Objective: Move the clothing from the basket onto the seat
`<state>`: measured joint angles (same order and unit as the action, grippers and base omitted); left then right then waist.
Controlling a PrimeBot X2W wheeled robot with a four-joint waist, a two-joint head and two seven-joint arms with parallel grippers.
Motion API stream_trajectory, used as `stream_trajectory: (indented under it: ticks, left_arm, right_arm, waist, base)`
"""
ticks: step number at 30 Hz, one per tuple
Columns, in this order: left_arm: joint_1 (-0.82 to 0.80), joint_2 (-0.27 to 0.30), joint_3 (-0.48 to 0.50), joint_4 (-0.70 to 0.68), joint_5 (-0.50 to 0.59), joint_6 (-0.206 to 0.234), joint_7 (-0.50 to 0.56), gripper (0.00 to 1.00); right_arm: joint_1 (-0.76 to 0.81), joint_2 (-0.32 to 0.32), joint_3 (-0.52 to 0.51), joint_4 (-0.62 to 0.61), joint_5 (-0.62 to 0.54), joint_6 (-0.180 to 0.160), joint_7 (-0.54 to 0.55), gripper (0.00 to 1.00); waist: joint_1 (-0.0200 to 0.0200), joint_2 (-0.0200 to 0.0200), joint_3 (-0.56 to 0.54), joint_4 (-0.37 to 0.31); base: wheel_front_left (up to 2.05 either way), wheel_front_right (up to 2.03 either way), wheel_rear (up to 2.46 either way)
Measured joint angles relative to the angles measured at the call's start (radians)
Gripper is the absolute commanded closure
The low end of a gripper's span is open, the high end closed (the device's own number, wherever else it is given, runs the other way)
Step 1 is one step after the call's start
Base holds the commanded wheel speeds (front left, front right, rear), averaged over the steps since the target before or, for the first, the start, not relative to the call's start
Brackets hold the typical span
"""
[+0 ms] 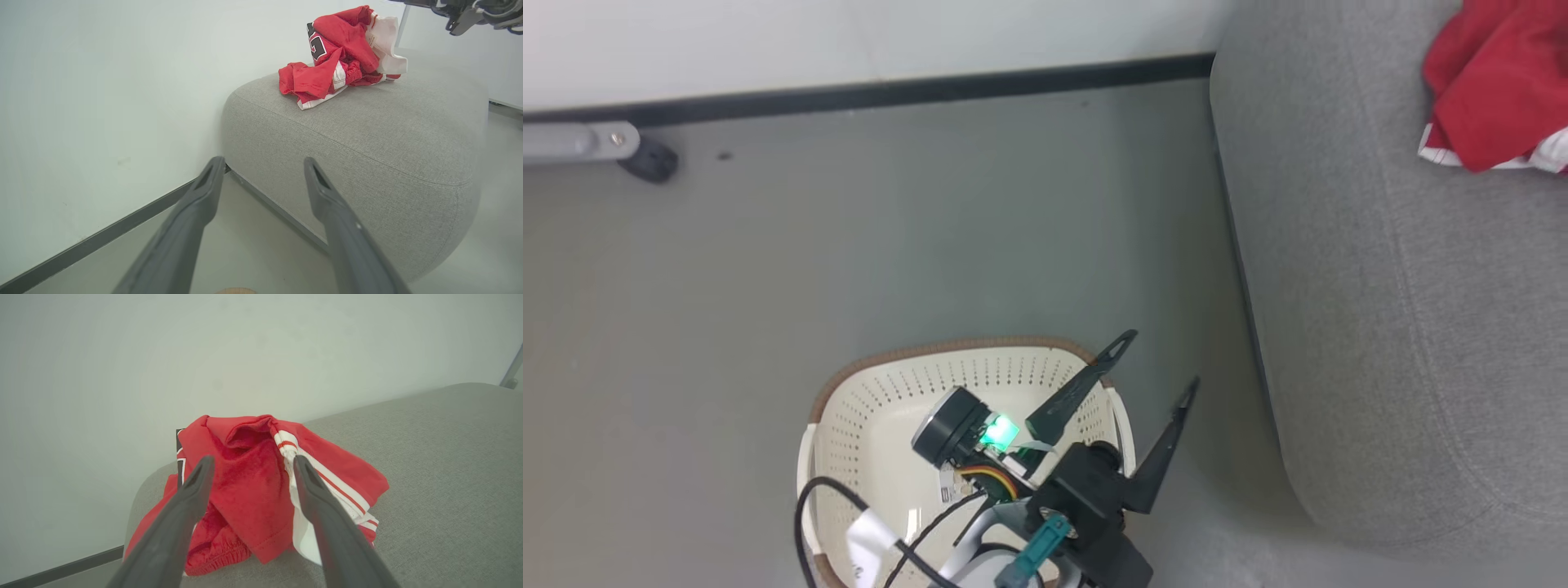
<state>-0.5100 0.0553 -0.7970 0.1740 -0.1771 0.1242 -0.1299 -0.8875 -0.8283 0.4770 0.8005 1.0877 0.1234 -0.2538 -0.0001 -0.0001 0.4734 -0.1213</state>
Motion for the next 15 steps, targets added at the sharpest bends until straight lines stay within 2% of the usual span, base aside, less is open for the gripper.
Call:
stream_trajectory:
  ticks: [15]
  left_arm:
    - [0.243,-0.001,0.218,0.009,-0.016,0.0,-0.057,0.0]
  right_arm:
    - [0.352,0.143,-0.061,-0.165,-0.093,-0.002,0.0,0.0]
  waist:
    - [-0.0002,-0.0001,-0.207,0.017]
  base:
    - [0.0,0.0,0.0]
